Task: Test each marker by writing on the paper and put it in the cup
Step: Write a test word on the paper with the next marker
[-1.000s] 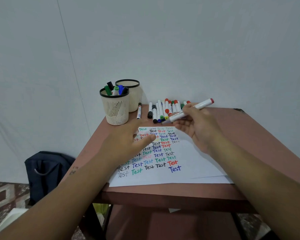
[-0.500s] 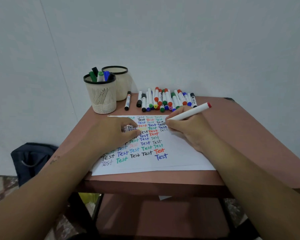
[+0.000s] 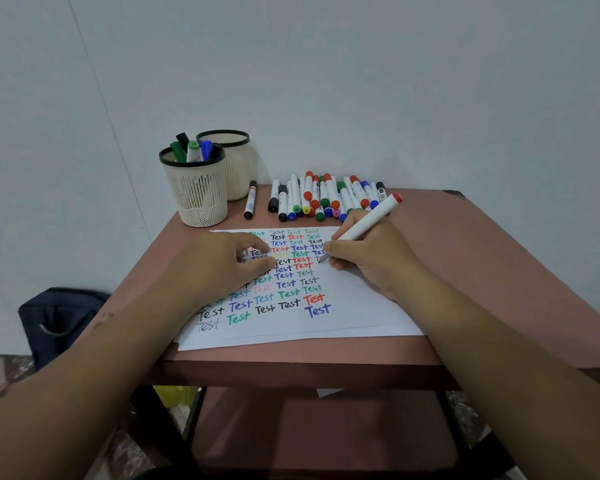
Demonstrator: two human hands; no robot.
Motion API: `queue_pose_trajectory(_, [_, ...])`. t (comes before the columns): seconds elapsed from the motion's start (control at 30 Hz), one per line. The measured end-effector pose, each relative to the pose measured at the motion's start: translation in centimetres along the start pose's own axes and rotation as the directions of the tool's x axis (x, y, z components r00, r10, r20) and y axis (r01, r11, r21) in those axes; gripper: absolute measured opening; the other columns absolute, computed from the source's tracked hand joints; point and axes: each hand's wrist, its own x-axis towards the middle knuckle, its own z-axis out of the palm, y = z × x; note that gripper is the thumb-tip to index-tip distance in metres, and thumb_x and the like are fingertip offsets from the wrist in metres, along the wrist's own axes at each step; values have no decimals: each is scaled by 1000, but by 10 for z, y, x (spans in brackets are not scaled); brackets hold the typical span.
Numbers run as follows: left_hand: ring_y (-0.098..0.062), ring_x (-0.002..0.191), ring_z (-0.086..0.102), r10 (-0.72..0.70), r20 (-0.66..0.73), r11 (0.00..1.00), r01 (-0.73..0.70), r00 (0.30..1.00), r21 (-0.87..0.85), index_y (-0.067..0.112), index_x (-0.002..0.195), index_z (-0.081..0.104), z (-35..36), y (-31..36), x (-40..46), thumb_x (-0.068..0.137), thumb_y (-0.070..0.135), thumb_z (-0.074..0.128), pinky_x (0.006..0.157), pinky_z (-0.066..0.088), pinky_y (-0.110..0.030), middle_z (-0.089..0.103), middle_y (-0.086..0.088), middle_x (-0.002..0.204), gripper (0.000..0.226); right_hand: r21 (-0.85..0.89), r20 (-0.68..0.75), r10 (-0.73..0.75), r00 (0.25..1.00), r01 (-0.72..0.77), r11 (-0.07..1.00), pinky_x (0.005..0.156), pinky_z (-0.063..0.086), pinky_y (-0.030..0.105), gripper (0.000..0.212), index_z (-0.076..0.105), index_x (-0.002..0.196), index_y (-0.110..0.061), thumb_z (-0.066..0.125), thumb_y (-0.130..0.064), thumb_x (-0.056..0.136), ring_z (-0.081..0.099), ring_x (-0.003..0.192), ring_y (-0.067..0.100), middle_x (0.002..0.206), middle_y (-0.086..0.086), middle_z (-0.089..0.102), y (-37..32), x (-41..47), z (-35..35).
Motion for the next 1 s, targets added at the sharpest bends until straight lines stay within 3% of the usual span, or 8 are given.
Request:
queue_pose_trajectory(0.13, [-6, 71, 56, 9, -14, 1000, -9, 1000, 11, 50, 116, 65, 0, 0, 0, 84, 73, 54, 63, 43, -28, 58, 13, 74, 40, -5, 32, 21, 999, -21, 1000, 67, 59, 34, 18, 63, 83, -5, 78, 4, 84, 69, 69, 27, 80, 21, 69, -1, 0, -1])
queue_pose_trajectory(0.27, [-6, 79, 59, 4, -12, 1000, -4, 1000, 5, 49, 118, 65, 0, 0, -1, 84, 72, 56, 75, 54, -34, 62, 13, 81, 42, 19, 4, 9, 1000, -9, 1000, 65, 59, 32, 20, 62, 79, -7, 78, 5, 84, 69, 68, 27, 79, 20, 68, -1, 0, -1])
queue_pose_trajectory(0.5, [-6, 71, 56, 15, -19, 1000, -15, 1000, 9, 49, 119, 65, 1, -2, 0, 84, 73, 55, 63, 43, -27, 58, 13, 75, 44, 14, 0, 16, 1000, -16, 1000, 67, 62, 32, 20, 65, 80, -8, 81, 2, 83, 72, 72, 27, 85, 22, 71, -3, -1, 1])
queue_pose_trajectory(0.63, [-6, 68, 53, 13, -21, 1000, -13, 1000, 6, 50, 118, 65, 1, -2, 1, 84, 74, 55, 61, 38, -26, 55, 13, 72, 42, -73, -5, 7, 1000, -7, 997, 72, 65, 36, 17, 65, 85, -9, 80, -1, 85, 72, 77, 27, 90, 23, 71, -2, -2, 1])
queue_pose_trajectory(0.73, [-5, 70, 55, 11, -26, 1000, -10, 1000, 9, 50, 117, 65, 2, -4, 1, 83, 76, 55, 62, 41, -26, 57, 13, 73, 44, -86, -12, -4, 1000, 3, 996, 67, 63, 29, 17, 63, 86, -8, 78, 0, 86, 70, 73, 23, 90, 25, 69, -3, -3, 1])
queue_pose_trajectory(0.83, [-5, 76, 57, 14, -19, 1000, -14, 1000, 7, 51, 118, 65, 1, -4, 1, 84, 74, 55, 66, 46, -27, 60, 14, 80, 43, -21, -30, -1, 1000, 0, 1000, 67, 62, 33, 19, 62, 83, -9, 77, 3, 85, 68, 71, 26, 82, 24, 65, -3, -3, 0])
queue_pose_trajectory(1.0, [-6, 73, 56, 12, -19, 1000, -12, 1000, -1, 50, 117, 65, 1, -3, 1, 84, 73, 56, 62, 40, -26, 59, 14, 77, 41, -8, -42, 6, 999, -6, 1000, 64, 60, 30, 20, 62, 84, -9, 78, 3, 85, 69, 72, 26, 86, 24, 67, -1, -1, 0])
